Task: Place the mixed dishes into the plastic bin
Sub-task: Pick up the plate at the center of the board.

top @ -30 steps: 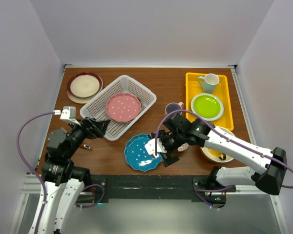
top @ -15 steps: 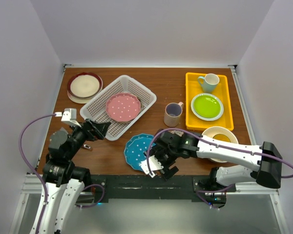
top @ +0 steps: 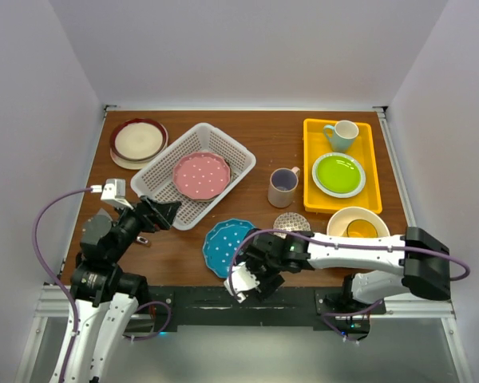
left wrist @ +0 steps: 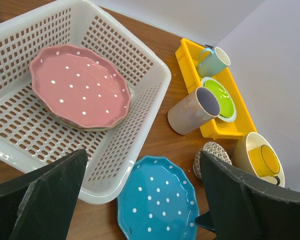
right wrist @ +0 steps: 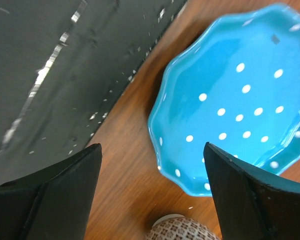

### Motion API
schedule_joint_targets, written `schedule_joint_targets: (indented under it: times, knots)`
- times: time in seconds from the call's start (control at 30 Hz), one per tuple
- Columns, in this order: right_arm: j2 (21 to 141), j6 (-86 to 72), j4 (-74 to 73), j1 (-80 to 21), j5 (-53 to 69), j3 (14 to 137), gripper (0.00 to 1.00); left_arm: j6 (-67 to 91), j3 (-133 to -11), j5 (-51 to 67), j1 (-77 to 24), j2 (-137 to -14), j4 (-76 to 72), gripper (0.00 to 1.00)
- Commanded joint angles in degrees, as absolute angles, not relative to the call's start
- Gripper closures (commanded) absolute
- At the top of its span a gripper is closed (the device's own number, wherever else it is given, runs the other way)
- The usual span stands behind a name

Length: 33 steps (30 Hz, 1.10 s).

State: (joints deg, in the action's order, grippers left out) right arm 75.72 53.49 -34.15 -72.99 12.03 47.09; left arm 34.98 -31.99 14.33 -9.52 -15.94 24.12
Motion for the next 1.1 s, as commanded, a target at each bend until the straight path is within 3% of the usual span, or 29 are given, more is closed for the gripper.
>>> schedule_joint_targets:
  times: [0.0, 0.17, 0.33, 0.8, 0.87, 1.0, 1.07]
  knots:
    - [77.60, 51.59, -25.58, -74.62, 4.58, 44.48, 0.19, 35.77, -31.99, 14.33, -9.67, -15.03, 23.47, 0.00]
    - [80.06, 51.07, -23.82, -75.06, 3.60, 43.60, 0.32, 35.77, -31.90, 14.33, -9.67, -15.12, 23.38, 0.00]
    - [81.21, 51.15, -23.99, -75.15, 4.83, 43.24, 0.53, 35.95, -31.82, 14.33, -9.67, -15.03, 23.55, 0.00]
    - [84.64, 51.86, -23.12, -76.20, 4.05, 41.92, 0.74, 38.23, -29.53, 16.26, -9.67, -14.85, 22.76, 0.00]
    - [85.16, 51.86, -23.12, -76.46, 3.96, 41.84, 0.79, 38.50, -29.27, 16.35, -9.67, -14.94, 22.85, 0.00]
    - [84.99, 51.59, -23.73, -76.64, 3.95, 42.36, 1.00, 39.29, -28.74, 16.52, -9.67, -15.12, 22.76, 0.00]
    - [84.55, 51.24, -24.69, -76.73, 4.65, 43.06, 1.00, 39.72, -28.65, 16.61, -9.67, -15.21, 22.76, 0.00]
